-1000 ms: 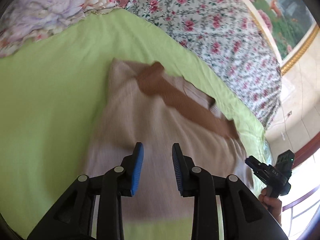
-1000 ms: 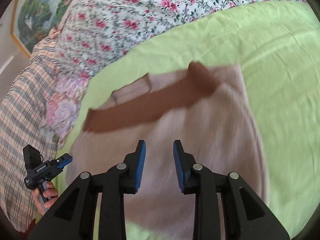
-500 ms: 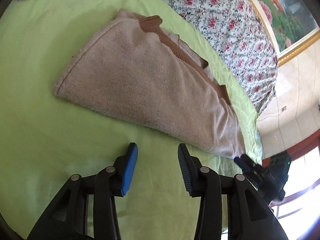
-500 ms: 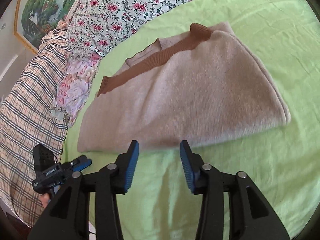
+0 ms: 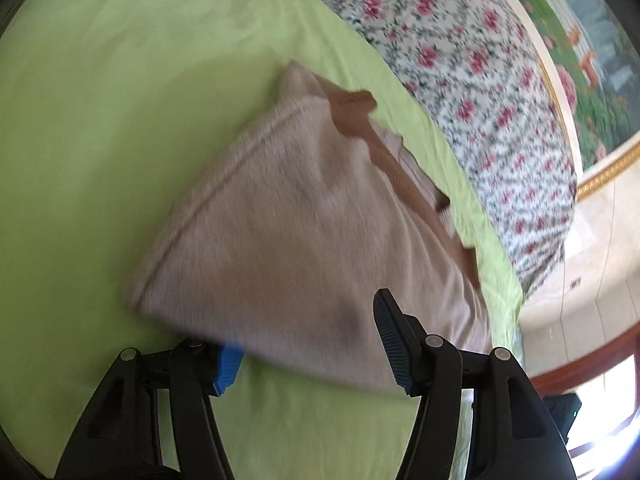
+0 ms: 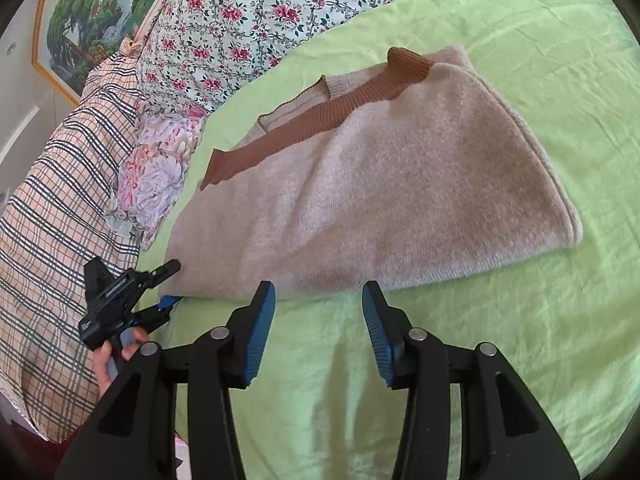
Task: Fold small clothes
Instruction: 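Grasp the folded sweater edge with the left gripper and lift it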
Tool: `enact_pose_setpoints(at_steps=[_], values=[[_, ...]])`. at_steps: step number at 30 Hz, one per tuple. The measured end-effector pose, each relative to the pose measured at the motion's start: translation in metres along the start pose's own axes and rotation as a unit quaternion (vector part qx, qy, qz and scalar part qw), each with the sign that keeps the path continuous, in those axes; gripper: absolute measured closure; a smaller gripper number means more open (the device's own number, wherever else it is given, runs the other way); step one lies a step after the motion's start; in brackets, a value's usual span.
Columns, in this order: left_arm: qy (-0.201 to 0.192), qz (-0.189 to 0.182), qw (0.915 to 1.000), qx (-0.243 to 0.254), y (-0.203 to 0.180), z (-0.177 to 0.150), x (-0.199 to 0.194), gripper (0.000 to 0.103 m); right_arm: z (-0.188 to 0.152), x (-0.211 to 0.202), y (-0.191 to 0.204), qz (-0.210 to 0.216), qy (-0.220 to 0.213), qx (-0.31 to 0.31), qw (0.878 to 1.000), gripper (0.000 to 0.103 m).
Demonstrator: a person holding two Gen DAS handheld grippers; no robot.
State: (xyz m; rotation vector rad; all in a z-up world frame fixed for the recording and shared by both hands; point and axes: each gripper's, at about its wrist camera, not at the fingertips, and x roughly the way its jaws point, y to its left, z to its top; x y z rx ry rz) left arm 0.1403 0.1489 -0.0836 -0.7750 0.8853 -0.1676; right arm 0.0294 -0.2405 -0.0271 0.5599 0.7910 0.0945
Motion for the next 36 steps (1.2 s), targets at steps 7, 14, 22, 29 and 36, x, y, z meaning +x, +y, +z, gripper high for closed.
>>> enact_pose_setpoints(at_steps=[7,14,22,29,36], values=[[-0.031,0.039,0.9986,0.018,-0.012,0.023,0.014,0.092,0.037,0.008,-0.007,0.002,-0.016,-0.008,1.0,0.056],[-0.056,0.018,0.9868,0.151,-0.09,0.017,0.003,0.097,0.088,0.018,-0.023,0.022,-0.021,-0.011,0.999,0.056],[-0.006,-0.014,0.9641,0.265,-0.173,-0.024,0.053,0.097,0.136,0.063,-0.013,0.132,0.046,0.013,0.99,0.046],[0.027,-0.006,0.9559,0.292,-0.179,-0.044,0.086,0.097,0.159,0.145,0.021,0.208,0.129,0.026,0.969,0.034],[0.018,0.031,0.937,0.347,-0.198,-0.058,0.081,0.097,0.192,0.167,0.062,0.186,0.123,-0.026,0.974,0.088]])
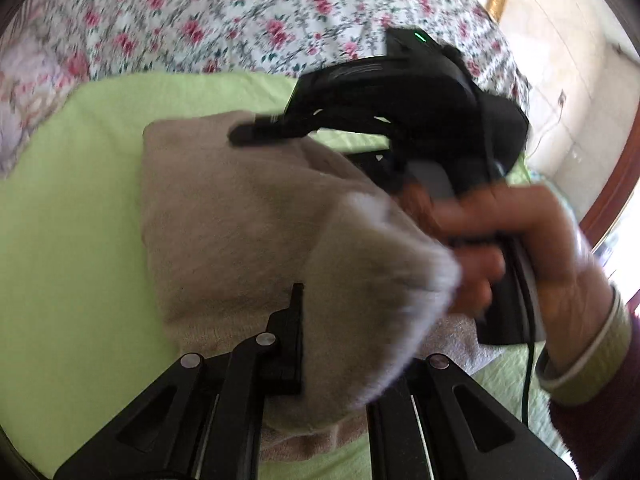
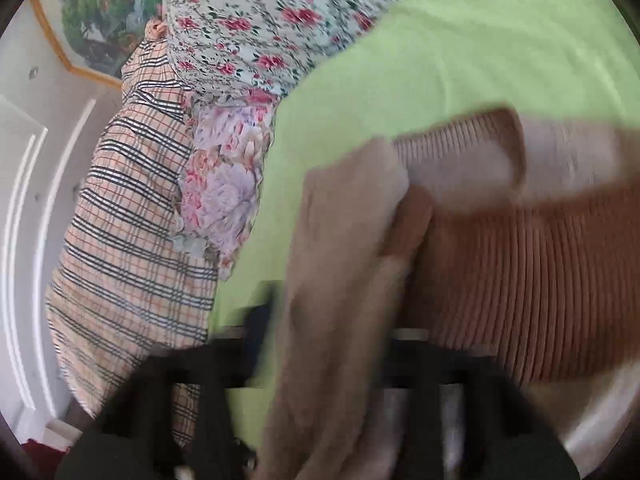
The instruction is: Fold small clothes
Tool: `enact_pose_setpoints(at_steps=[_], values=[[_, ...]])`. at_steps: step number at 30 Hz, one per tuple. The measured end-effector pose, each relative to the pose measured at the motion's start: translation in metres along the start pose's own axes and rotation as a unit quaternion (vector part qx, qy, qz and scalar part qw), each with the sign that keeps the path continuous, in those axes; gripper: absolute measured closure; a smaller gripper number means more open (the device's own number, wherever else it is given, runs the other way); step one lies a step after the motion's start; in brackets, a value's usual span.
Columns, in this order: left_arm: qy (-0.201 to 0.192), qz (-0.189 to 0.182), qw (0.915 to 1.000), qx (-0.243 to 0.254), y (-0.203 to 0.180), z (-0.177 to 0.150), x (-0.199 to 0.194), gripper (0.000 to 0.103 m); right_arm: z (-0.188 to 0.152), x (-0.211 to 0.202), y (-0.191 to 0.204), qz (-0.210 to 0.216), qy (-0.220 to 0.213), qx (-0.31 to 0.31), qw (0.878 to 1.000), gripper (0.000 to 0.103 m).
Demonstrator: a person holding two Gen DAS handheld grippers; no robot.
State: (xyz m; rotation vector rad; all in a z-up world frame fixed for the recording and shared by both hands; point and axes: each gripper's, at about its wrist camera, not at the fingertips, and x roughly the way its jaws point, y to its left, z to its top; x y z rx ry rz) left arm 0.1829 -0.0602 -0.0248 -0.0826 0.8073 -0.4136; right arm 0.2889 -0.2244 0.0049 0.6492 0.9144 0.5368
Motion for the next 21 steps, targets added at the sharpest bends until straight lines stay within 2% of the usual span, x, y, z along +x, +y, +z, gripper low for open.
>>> enact_pose_setpoints(at_steps=[3,5,7,11,16,21], values=[[-0.014,-0.023,0.9995,0.016,-0.016,0.011,-0.012,0.097,-0.001,-0.032,0.019,-0.018,-0.021,-0.052,0.998,0.089],[-0.018,-0.049,0.9982,0.029,-0.035,0.019,-0.013,0.097,-0.004,-0.071,0.02,-0.042,-0.045,-0.074,0.995,0.089],[-0.014,-0.069,0.9968,0.037,-0.054,0.022,-0.007,0.096,-0.009,-0.099,0.009,-0.071,-0.061,-0.074,0.993,0.089],[0.011,-0.102,0.993,0.058,-0.101,0.017,0.025,0.096,-0.03,-0.145,-0.038,-0.127,-0.07,-0.043,0.988,0.089],[0.052,-0.12,0.9892,0.066,-0.127,0.0,0.061,0.096,-0.05,-0.164,-0.081,-0.15,-0.071,-0.02,0.986,0.089],[0.06,-0.115,0.9891,0.07,-0.133,-0.004,0.074,0.096,-0.049,-0.164,-0.084,-0.177,-0.069,-0.051,0.98,0.089]])
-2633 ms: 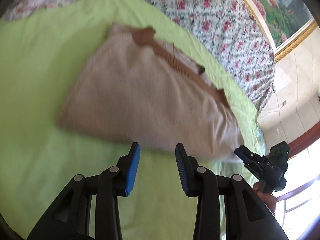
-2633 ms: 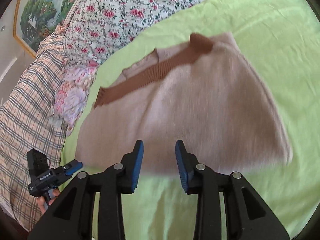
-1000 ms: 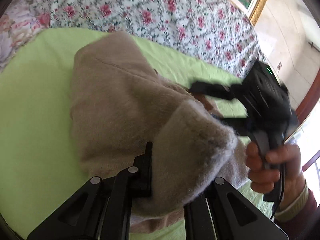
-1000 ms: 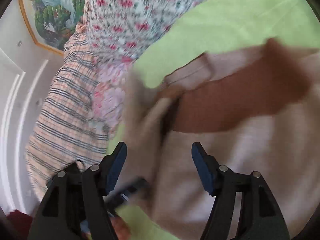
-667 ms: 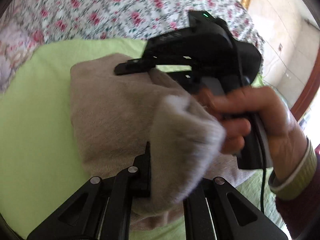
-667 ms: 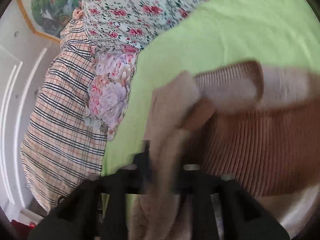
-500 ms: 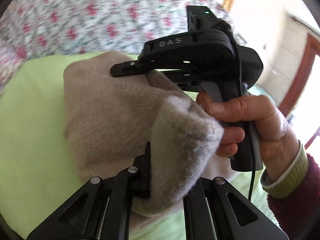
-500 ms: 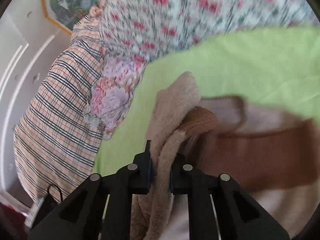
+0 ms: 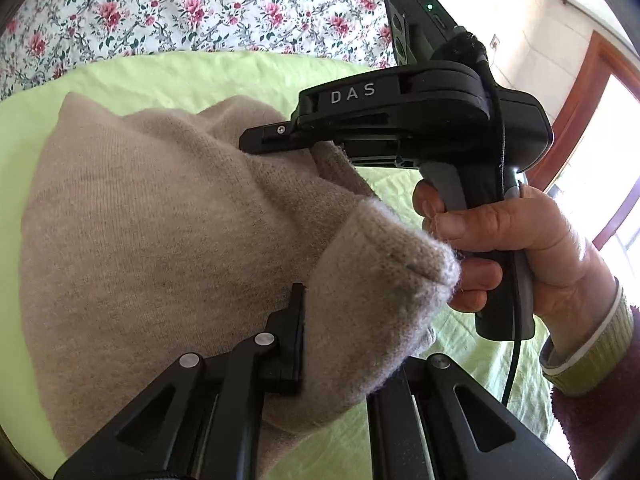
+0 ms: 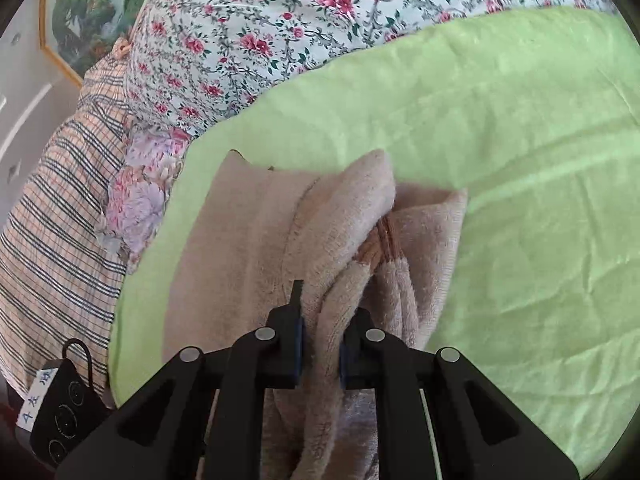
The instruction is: Fold small clothes
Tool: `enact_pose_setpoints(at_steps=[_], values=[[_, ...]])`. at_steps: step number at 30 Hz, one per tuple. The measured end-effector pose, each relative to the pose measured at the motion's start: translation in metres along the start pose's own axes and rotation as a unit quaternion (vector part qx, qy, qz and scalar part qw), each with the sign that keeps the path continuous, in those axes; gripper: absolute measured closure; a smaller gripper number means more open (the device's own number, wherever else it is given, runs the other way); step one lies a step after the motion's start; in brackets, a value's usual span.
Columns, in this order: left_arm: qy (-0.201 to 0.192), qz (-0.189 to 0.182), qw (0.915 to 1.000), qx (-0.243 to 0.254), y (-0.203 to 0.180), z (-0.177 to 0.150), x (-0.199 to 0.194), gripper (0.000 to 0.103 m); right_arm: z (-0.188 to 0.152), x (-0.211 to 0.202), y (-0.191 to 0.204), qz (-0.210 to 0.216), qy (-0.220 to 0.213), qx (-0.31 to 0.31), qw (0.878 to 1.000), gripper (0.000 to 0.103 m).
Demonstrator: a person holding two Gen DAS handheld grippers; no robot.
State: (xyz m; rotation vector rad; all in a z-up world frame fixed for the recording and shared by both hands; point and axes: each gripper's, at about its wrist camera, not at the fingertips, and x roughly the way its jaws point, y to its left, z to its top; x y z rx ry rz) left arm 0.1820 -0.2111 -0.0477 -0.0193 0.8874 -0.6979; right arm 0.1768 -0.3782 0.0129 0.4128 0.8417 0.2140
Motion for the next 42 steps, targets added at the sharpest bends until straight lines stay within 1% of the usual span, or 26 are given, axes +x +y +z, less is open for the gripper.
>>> enact_pose_setpoints(at_steps=[1,3,5,7,9,10,11,12,13,14,15,16,17,19,22,25,27,28,31,33,34,35,36,37,39,42], values=[[0.002,0.0,1.0,0.0,0.0,0.0,0.002,0.095,0.0,0.002,0.001,-0.01,0.002,-0.008,1.0,0.089],[0.01,-0.005,0.9999,0.0,0.0,-0.001,0.005,0.089,-0.003,0.006,0.002,-0.035,0.009,-0.023,0.999,0.089],[0.021,-0.007,0.9997,-0.002,0.0,-0.005,0.004,0.078,-0.008,0.007,-0.001,-0.048,0.006,-0.022,0.999,0.086],[0.028,-0.022,0.9993,-0.008,0.001,-0.008,-0.001,0.058,-0.013,0.003,-0.005,-0.06,0.0,-0.018,0.998,0.083],[0.031,-0.023,0.9992,-0.005,0.002,-0.014,-0.014,0.05,-0.016,-0.007,-0.008,-0.07,-0.011,-0.008,0.997,0.08],[0.03,-0.025,0.9992,-0.003,0.003,-0.017,-0.022,0.05,-0.018,-0.011,-0.008,-0.078,-0.014,-0.007,0.997,0.076],[0.029,-0.028,0.9992,-0.002,0.005,-0.02,-0.032,0.048,-0.02,-0.017,-0.009,-0.097,-0.017,-0.005,0.995,0.069],[0.028,-0.027,0.9992,-0.002,0.01,-0.02,-0.039,0.042,-0.022,-0.021,-0.009,-0.107,-0.017,-0.003,0.994,0.065],[0.026,-0.024,0.9994,-0.005,0.014,-0.023,-0.049,0.036,-0.025,-0.027,-0.009,-0.114,-0.019,0.004,0.993,0.057],[0.019,-0.017,0.9996,-0.012,0.023,-0.026,-0.061,0.034,-0.028,-0.032,-0.011,-0.113,-0.022,0.012,0.993,0.05],[0.015,-0.009,0.9997,-0.02,0.031,-0.027,-0.069,0.024,-0.031,-0.037,-0.013,-0.103,-0.024,0.022,0.994,0.047],[0.011,0.002,0.9995,-0.031,0.041,-0.03,-0.078,0.018,-0.033,-0.04,-0.013,-0.092,-0.026,0.03,0.995,0.042],[0.006,0.009,0.9989,-0.045,0.049,-0.03,-0.085,0.018,-0.036,-0.042,-0.013,-0.076,-0.027,0.039,0.996,0.036],[0.004,0.013,0.997,-0.076,0.074,-0.027,-0.094,0.018,-0.041,-0.043,-0.012,-0.05,-0.025,0.052,0.997,0.031],[0.004,0.016,0.993,-0.117,0.112,-0.008,-0.085,0.018,-0.044,-0.036,-0.01,-0.027,-0.016,0.06,0.998,0.031],[0.016,0.001,0.9887,-0.149,0.138,0.003,-0.069,0.018,-0.042,-0.025,-0.012,-0.01,-0.007,0.071,0.997,0.031],[0.03,-0.005,0.9855,-0.167,0.154,0.01,-0.052,0.018,-0.04,-0.016,-0.014,-0.009,0.0,0.076,0.997,0.031],[0.041,-0.012,0.9831,-0.178,0.164,0.014,-0.039,0.017,-0.039,-0.011,-0.016,-0.01,0.005,0.077,0.997,0.031],[0.06,-0.054,0.9759,-0.203,0.173,0.015,-0.011,0.01,-0.04,0.007,-0.024,-0.004,0.025,0.093,0.995,0.031],[0.053,-0.074,0.9762,-0.197,0.178,0.023,0.001,0.011,-0.04,0.01,-0.027,0.003,0.02,0.097,0.995,0.031],[0.046,-0.075,0.9778,-0.191,0.179,0.025,0.004,0.018,-0.04,0.011,-0.027,0.007,0.021,0.099,0.995,0.042],[0.038,-0.083,0.979,-0.182,0.178,0.028,0.005,0.031,-0.041,0.014,-0.026,0.022,0.027,0.111,0.993,0.063],[0.035,-0.1,0.9783,-0.178,0.178,0.03,0.006,0.045,-0.041,0.015,-0.024,0.021,0.025,0.116,0.993,0.064],[0.035,-0.097,0.9783,-0.18,0.178,0.033,0.007,0.049,-0.041,0.014,-0.019,0.013,0.022,0.11,0.994,0.067],[0.024,-0.094,0.9807,-0.17,0.174,0.032,-0.006,0.056,-0.041,0.009,-0.005,0.007,0.011,0.099,0.995,0.07],[0.01,-0.082,0.9842,-0.157,0.168,0.027,-0.036,0.058,-0.044,0.002,0.023,0.033,-0.003,0.086,0.996,0.072]])
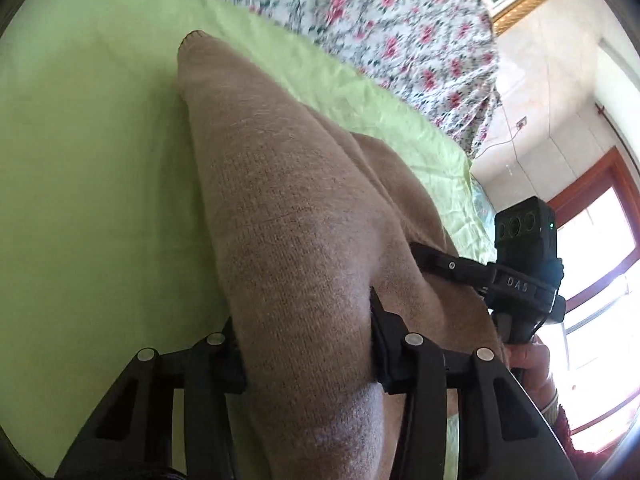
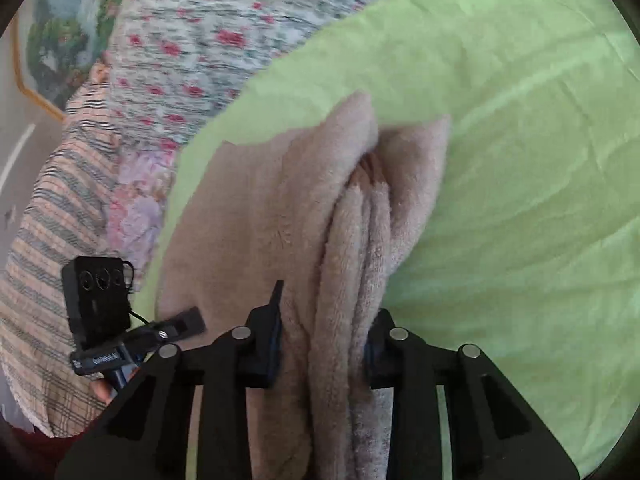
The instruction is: Fold small clothes
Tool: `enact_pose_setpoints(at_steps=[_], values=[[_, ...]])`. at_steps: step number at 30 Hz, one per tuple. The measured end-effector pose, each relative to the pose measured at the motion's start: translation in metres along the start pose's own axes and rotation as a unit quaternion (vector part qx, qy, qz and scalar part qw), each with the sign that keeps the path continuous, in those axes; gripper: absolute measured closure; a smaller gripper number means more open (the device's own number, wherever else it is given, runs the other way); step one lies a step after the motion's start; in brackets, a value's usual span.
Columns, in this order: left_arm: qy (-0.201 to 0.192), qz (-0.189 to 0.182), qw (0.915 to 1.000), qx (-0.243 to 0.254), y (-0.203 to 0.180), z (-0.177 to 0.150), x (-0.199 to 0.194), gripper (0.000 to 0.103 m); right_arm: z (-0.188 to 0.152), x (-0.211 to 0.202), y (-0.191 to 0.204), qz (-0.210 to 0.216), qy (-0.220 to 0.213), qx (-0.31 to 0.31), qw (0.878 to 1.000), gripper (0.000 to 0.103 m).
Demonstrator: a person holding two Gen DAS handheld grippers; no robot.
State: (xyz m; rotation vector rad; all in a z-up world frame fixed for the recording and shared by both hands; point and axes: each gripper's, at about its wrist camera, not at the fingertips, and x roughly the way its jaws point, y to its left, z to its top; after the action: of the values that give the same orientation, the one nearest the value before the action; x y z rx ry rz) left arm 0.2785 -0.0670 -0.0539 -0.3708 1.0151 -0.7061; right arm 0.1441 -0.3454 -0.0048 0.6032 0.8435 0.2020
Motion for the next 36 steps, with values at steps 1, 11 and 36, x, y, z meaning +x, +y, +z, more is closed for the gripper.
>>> enact_pose_setpoints(at_steps=[1,11,36], values=[[-0.008,0.005,0.9999,0.005,-0.001,-0.004,-0.016,0.058,-0.005,0.003,0.014,0.013,0.0,-0.01,1.0,0.072],[-0.034,0.065,0.9973,0.001,0.045,-0.042,-0.144,0.058,-0.045,0.076,0.098,0.106,0.041,-0.047,0.992,0.072],[-0.085,0.131,0.9803,-0.12,0.144,-0.027,-0.169,0.046,0.007,0.091,0.128,0.004,-0.03,-0.09,0.995,0.096]])
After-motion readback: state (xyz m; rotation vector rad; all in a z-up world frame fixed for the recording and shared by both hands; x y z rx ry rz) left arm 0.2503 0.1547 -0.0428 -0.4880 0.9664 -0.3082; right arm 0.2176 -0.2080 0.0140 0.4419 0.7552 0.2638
